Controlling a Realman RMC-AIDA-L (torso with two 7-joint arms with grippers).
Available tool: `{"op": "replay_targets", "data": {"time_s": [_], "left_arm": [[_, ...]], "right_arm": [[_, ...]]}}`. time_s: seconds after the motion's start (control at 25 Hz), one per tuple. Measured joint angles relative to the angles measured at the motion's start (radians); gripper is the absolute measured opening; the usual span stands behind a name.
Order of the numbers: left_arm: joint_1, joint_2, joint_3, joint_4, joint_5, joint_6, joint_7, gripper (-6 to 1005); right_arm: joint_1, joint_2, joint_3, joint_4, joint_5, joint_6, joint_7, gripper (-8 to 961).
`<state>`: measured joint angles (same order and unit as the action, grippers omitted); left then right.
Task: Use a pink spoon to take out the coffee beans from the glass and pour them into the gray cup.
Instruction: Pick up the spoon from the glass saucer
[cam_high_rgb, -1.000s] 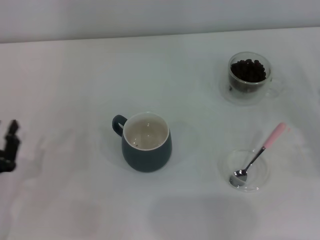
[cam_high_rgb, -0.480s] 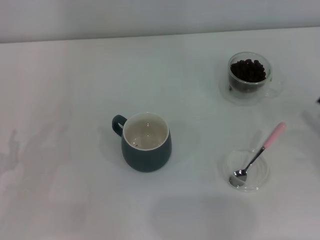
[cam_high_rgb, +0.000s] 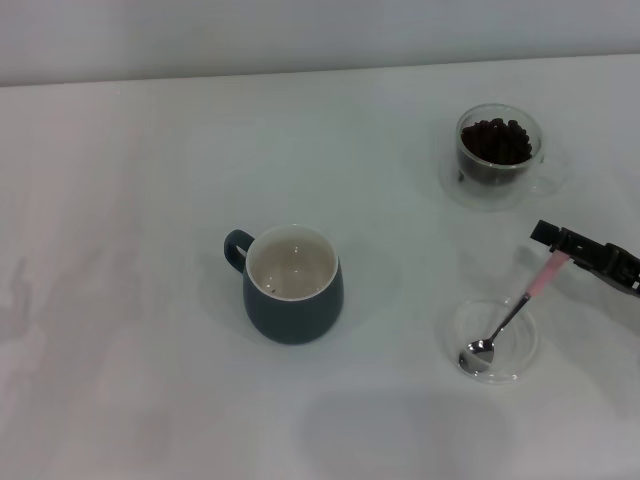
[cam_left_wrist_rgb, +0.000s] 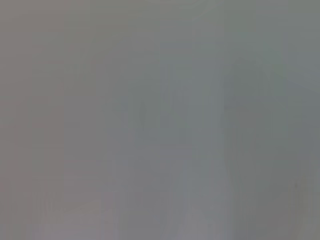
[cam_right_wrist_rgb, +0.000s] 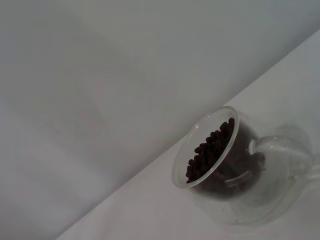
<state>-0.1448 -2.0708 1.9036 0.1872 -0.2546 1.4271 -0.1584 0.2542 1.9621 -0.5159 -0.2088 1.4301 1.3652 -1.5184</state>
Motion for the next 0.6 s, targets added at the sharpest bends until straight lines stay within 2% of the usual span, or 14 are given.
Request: {"op": "replay_targets", "data": {"time_s": [0.6], "left_arm": [[-0.006,0.001,-0.022,-0.035,0.000,0.031,0.001,380]], "right_arm": [[-0.002,0.002,-0.026,0.014,-0.014,0.003,0.003,757]]}}
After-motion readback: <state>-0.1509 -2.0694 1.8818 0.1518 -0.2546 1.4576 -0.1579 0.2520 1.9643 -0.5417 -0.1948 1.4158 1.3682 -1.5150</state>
